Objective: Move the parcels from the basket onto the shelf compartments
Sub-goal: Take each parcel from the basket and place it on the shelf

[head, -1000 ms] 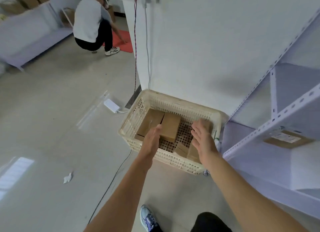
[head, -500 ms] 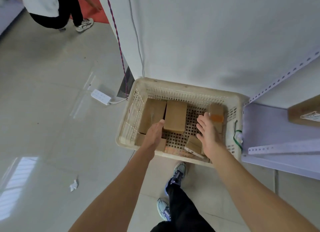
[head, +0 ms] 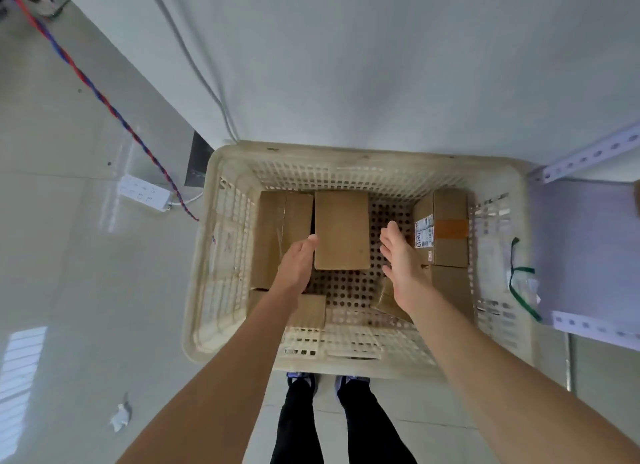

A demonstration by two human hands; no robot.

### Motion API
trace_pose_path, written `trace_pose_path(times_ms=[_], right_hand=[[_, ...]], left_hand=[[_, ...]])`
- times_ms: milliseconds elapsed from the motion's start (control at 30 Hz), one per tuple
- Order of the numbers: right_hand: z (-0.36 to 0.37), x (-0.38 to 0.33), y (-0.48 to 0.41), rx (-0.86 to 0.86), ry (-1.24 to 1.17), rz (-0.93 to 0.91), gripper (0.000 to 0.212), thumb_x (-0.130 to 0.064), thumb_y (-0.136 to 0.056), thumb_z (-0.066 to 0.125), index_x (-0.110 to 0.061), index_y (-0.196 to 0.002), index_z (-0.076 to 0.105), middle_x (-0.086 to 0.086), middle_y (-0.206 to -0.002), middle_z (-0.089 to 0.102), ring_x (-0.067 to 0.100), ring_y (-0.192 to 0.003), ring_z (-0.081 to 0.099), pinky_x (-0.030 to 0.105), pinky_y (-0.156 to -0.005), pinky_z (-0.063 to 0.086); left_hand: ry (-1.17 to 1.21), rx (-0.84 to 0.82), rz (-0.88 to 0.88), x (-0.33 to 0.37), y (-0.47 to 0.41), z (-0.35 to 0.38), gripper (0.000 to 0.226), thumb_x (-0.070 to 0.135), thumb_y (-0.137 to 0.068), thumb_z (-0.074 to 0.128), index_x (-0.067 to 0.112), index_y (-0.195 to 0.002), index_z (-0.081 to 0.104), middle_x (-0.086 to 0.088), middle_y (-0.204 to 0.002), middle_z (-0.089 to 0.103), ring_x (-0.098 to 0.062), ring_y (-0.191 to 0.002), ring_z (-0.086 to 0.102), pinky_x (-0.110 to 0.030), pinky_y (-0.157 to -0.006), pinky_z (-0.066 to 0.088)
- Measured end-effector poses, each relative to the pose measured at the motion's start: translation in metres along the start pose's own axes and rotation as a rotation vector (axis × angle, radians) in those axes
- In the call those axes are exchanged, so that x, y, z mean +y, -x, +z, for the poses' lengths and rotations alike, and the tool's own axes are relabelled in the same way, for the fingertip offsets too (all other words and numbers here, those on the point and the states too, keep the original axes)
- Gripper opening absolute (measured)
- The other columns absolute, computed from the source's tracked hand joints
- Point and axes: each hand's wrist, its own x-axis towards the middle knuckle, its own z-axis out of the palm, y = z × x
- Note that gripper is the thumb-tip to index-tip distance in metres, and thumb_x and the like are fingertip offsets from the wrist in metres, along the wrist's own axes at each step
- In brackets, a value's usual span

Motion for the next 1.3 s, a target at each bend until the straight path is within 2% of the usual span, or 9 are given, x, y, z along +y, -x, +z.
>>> trace_pose_path(times_ms=[100,300,433,567,800,900,933,1100,1300], right_hand=[[0.006,0.009,-0.043,0.034,0.012,0.024,0.074,-0.069,-0.105,0.033,-0.027,-0.166,0.028,-0.005,-0.173,0.026,0.018,-0.158,0.026,0.05,-0.129,0.019],[0.018,0.027,-0.118,0.054,0.031,0.034,0.078,-0.072,-0.103,0.032,-0.029,-0.167,0.023,-0.005,-0.174,0.021,0.018,-0.16,0.021,0.049,-0.13,0.017],[0.024,0.037,-0.153,0.054,0.007,0.088,0.084,-0.079,-0.099,0.031,-0.031,-0.167,0.02,-0.004,-0.175,0.019,0.023,-0.161,0.018,0.051,-0.13,0.015],[0.027,0.044,-0.177,0.022,-0.035,0.135,0.114,-0.098,-0.069,0.042,-0.036,-0.164,0.031,-0.003,-0.171,0.032,0.024,-0.157,0.032,0.058,-0.127,0.024],[0.022,0.051,-0.175,0.031,-0.093,0.122,0.135,-0.108,-0.046,0.046,-0.042,-0.162,0.031,-0.005,-0.171,0.031,0.024,-0.156,0.031,0.061,-0.127,0.022],[0.021,0.043,-0.139,0.059,-0.107,0.1,0.116,-0.101,-0.065,0.039,-0.042,-0.164,0.024,-0.005,-0.173,0.025,0.024,-0.158,0.026,0.061,-0.127,0.02],[0.019,0.041,-0.126,0.075,-0.112,0.089,0.111,-0.098,-0.069,0.038,-0.041,-0.164,0.025,-0.005,-0.173,0.025,0.024,-0.158,0.026,0.06,-0.127,0.02],[0.011,0.02,-0.052,0.112,-0.128,0.053,0.093,-0.093,-0.086,0.029,-0.042,-0.164,0.025,-0.008,-0.174,0.022,0.022,-0.16,0.019,0.059,-0.129,0.013],[0.002,-0.022,0.047,0.08,-0.148,-0.05,0.081,-0.083,-0.095,0.022,-0.041,-0.165,0.026,-0.008,-0.174,0.022,0.022,-0.16,0.022,0.053,-0.126,0.018]], left_hand=[[-0.05,-0.003,-0.013,0.001,-0.039,0.004,0.063,0.058,-0.111,0.036,0.018,-0.161,0.039,-0.005,-0.159,0.046,-0.03,-0.145,0.045,-0.052,-0.122,0.037],[-0.032,0.0,-0.008,-0.001,-0.11,0.015,0.067,0.057,-0.11,0.04,0.018,-0.165,0.032,-0.008,-0.168,0.038,-0.034,-0.151,0.04,-0.053,-0.126,0.033],[0.016,-0.01,-0.046,-0.006,-0.144,0.023,0.068,0.062,-0.108,0.04,0.022,-0.163,0.037,-0.007,-0.165,0.043,-0.033,-0.151,0.041,-0.055,-0.126,0.032],[0.073,-0.008,-0.081,-0.012,-0.163,0.029,0.071,0.066,-0.105,0.041,0.024,-0.163,0.039,-0.004,-0.164,0.046,-0.031,-0.15,0.044,-0.055,-0.126,0.032],[0.186,-0.031,-0.106,-0.017,-0.158,0.028,0.094,0.082,-0.085,0.042,0.028,-0.161,0.041,0.001,-0.16,0.052,-0.026,-0.146,0.049,-0.056,-0.125,0.032],[0.261,-0.058,-0.087,-0.01,-0.125,0.025,0.063,0.068,-0.107,0.035,0.027,-0.154,0.046,0.011,-0.137,0.061,-0.015,-0.127,0.054,-0.043,-0.115,0.038],[0.28,-0.059,-0.085,-0.01,-0.112,0.024,0.064,0.064,-0.11,0.033,0.026,-0.159,0.042,0.012,-0.134,0.058,-0.015,-0.127,0.052,-0.044,-0.115,0.036],[0.339,-0.065,-0.056,-0.005,-0.042,0.009,0.078,0.07,-0.107,0.028,0.02,-0.166,0.034,0.002,-0.163,0.046,-0.023,-0.148,0.045,-0.053,-0.124,0.033],[0.378,-0.069,0.062,0.022,0.052,-0.006,0.083,0.077,-0.102,0.024,0.022,-0.161,0.045,0.001,-0.155,0.055,-0.025,-0.144,0.049,-0.062,-0.123,0.033]])
